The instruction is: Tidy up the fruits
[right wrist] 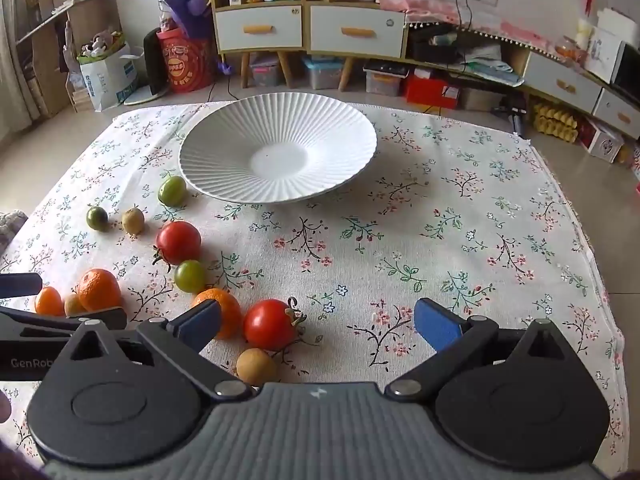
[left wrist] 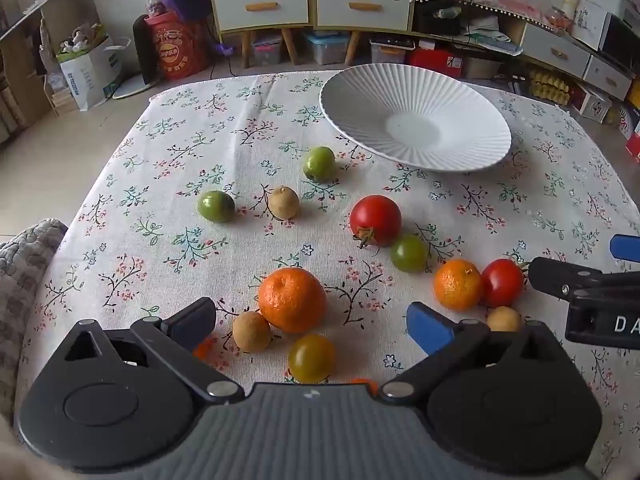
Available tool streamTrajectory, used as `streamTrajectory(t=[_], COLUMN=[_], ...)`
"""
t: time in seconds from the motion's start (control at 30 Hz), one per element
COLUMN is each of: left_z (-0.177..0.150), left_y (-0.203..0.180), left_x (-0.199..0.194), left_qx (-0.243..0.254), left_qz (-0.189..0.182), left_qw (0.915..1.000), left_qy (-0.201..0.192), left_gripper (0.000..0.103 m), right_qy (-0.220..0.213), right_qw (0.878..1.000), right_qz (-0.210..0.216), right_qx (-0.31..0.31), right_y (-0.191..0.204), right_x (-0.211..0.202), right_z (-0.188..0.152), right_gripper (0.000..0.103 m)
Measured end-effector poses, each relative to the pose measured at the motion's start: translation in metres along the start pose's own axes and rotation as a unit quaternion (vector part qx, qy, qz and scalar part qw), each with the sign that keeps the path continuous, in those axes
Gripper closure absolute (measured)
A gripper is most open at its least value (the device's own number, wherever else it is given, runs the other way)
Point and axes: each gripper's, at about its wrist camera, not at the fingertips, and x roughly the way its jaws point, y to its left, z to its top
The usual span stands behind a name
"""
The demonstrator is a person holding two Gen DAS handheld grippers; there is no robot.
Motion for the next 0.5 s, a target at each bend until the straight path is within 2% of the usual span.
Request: streamTrajectory(t=[0.4,0.43,0.5], left_z=[-0.0002,-0.0004,-0.0007], left_y=[0.0010,0.0012,0.0007], left_x=[-0.0025,-0.0027,-0.0028], left_qx=[0.000,0.000,0.001], left_qz=[-0.004,-0.004,-0.005], left_qw=[1.0000,1.0000,1.0000], left_qy=[-0.001,0.000,0.000], left_gripper=[0.004,0.004,0.004], right_qy=[-0.007,0.008,0.008], right_qw=[1.000,1.000,1.000], right_qz=[0.001,0.001,0.000], right_qx=[-0.002,-0.001,-0.001], right_y=[-0.0057,-0.0007,-0.0003], right_x=[-0.0095,-0.0011,-0.0015], right_z=[0.0005,0.0006,0.0003], right_gripper=[0.000,0.000,0.000])
